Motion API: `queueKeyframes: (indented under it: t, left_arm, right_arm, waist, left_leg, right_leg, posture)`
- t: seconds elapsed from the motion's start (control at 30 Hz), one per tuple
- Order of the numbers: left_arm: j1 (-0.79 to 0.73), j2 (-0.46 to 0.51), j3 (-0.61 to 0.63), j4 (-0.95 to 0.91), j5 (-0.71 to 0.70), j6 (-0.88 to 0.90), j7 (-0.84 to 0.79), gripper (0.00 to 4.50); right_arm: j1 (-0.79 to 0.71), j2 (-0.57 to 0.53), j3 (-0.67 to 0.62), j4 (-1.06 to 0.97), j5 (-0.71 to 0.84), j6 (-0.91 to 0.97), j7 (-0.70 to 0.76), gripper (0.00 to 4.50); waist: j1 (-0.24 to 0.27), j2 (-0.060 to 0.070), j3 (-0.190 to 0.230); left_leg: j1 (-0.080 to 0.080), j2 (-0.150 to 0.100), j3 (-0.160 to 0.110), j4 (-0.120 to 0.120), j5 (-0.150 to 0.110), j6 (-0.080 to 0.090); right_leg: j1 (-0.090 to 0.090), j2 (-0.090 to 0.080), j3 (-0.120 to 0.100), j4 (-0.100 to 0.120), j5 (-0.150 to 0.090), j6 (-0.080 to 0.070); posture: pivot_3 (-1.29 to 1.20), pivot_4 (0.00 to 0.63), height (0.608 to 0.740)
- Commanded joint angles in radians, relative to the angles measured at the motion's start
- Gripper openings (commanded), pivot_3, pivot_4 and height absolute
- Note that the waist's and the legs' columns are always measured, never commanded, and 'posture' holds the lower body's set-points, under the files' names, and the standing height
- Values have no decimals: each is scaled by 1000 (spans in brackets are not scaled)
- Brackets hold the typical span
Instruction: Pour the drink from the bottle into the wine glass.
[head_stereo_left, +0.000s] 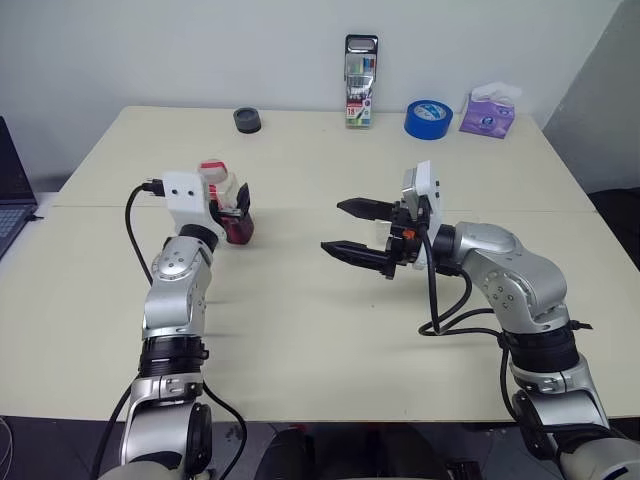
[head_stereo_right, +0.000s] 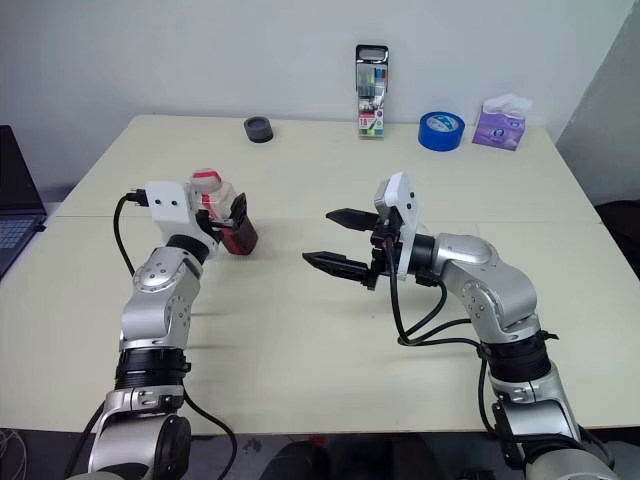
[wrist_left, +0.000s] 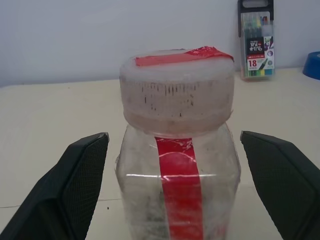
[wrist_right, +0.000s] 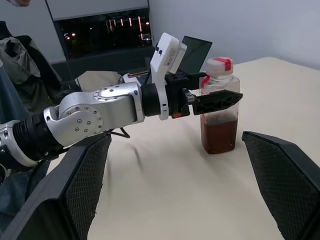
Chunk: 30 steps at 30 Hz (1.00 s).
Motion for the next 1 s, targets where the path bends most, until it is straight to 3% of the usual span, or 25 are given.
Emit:
queueKeyframes:
  t: [0.03, 0.33, 0.43, 0.67, 0.83, 1.0]
  left_arm:
    - [-30, 1, -8, 17, 6, -49, -13, 4500]
    - [-54, 4, -9, 80, 7, -86, -24, 4500]
    - [-56, 6, -6, 85, 0, -90, -28, 3961]
    - [-55, 9, 5, 84, -13, -88, -25, 1905]
    - [-46, 15, -8, 51, -1, -66, -22, 1783]
    - [-38, 26, -73, -171, -36, 101, -88, 1783]
  right_arm:
    - [0, -4, -13, -40, 17, -6, -11, 4474]
    - [6, -4, -13, -42, 19, -8, -25, 4474]
    - [8, -4, -12, -41, 17, -10, -29, 4500]
    - [6, -2, -7, -27, 4, -23, -33, 4500]
    - [5, -3, 2, -28, -12, -29, -40, 4500]
    - [-58, 14, 22, -9, -50, -8, -89, 4500]
  waist:
    - [0, 0, 0]
    - [0, 0, 0]
    - [0, 0, 0]
    - [0, 0, 0]
    - [0, 0, 0]
    - [-1, 0, 0]
  left_leg:
    - [0, 0, 0, 0, 0, 0]
    - [0, 0, 0, 0, 0, 0]
    - [0, 0, 0, 0, 0, -1]
    - [-1, 0, 0, 0, 0, -1]
    - [-1, 0, 0, 0, 0, -1]
    - [-2, 0, 0, 0, 0, -1]
  right_leg:
    - [0, 0, 0, 0, 0, 0]
    - [0, 0, 0, 0, 0, 0]
    - [0, 0, 0, 0, 0, 0]
    - [-1, 0, 0, 0, 0, 0]
    - [-1, 0, 0, 0, 0, 0]
    - [-2, 0, 0, 0, 0, 0]
  posture:
    - [0, 150, 740]
    - [0, 150, 740]
    - [0, 150, 740]
    - [0, 150, 740]
    - [0, 150, 740]
    - [0, 150, 740]
